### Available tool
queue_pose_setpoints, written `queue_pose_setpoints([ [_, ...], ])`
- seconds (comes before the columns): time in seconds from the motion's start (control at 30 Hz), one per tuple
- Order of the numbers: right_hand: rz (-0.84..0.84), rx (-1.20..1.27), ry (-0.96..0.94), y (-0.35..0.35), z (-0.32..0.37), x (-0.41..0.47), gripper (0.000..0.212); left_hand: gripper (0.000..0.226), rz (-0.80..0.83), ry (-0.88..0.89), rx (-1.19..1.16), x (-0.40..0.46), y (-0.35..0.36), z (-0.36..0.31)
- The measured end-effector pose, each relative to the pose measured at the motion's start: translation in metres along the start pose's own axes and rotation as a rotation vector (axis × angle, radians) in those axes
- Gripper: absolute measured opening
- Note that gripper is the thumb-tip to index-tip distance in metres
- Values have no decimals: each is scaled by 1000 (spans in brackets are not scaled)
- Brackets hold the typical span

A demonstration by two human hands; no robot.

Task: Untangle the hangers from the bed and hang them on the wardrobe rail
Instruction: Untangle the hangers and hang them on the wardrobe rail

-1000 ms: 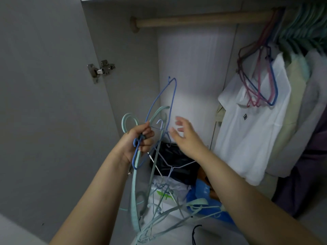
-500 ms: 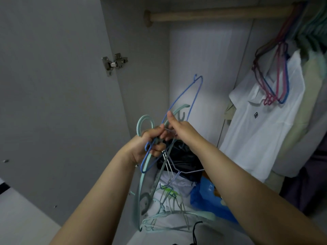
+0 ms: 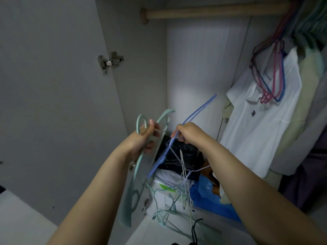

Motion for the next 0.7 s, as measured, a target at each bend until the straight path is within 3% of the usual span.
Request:
queue_pose_setpoints([
  [0.07,11,-13,26,-2,-8,2,37,16,-69,11,20,11,-20,1],
  [0.1,8,-26,41,-3,-12,2,35,25,-61,11,-8,17,-25,3],
  [0.17,0,-30,70,-3,-19,4,33,70,-38,-33,-221,27,-29,5],
  [0.2,-7,-13,82,-4,-22,5,32,78,-22,-47,-333,32,-28,5],
  [0.27,-41,29,105,-10,-30,8,32,60,-13,-18,-341,41,-26,0],
  [0.37,-76,82,136,-23,-38,9,32,27,-19,21,3,53,-22,-5],
  [0.47,-109,67,175,-38,-43,8,29,29,51,37,237,69,-11,-12],
  [0.6,-115,75,208,-54,-52,2,29,33,187,210,1116,94,-5,-39],
  [0.7,-91,60,214,-59,-58,-4,31,43,98,313,1498,107,-4,-57],
])
Point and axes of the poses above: each hand's wrist, its own x-axis towards the middle knuckle, its own y-axis out of the palm, z = x × y, the point moved 8 cm from there along x, towards the middle knuckle, and after that the axes turned 11 degrees about y, right-handed, at the moved point
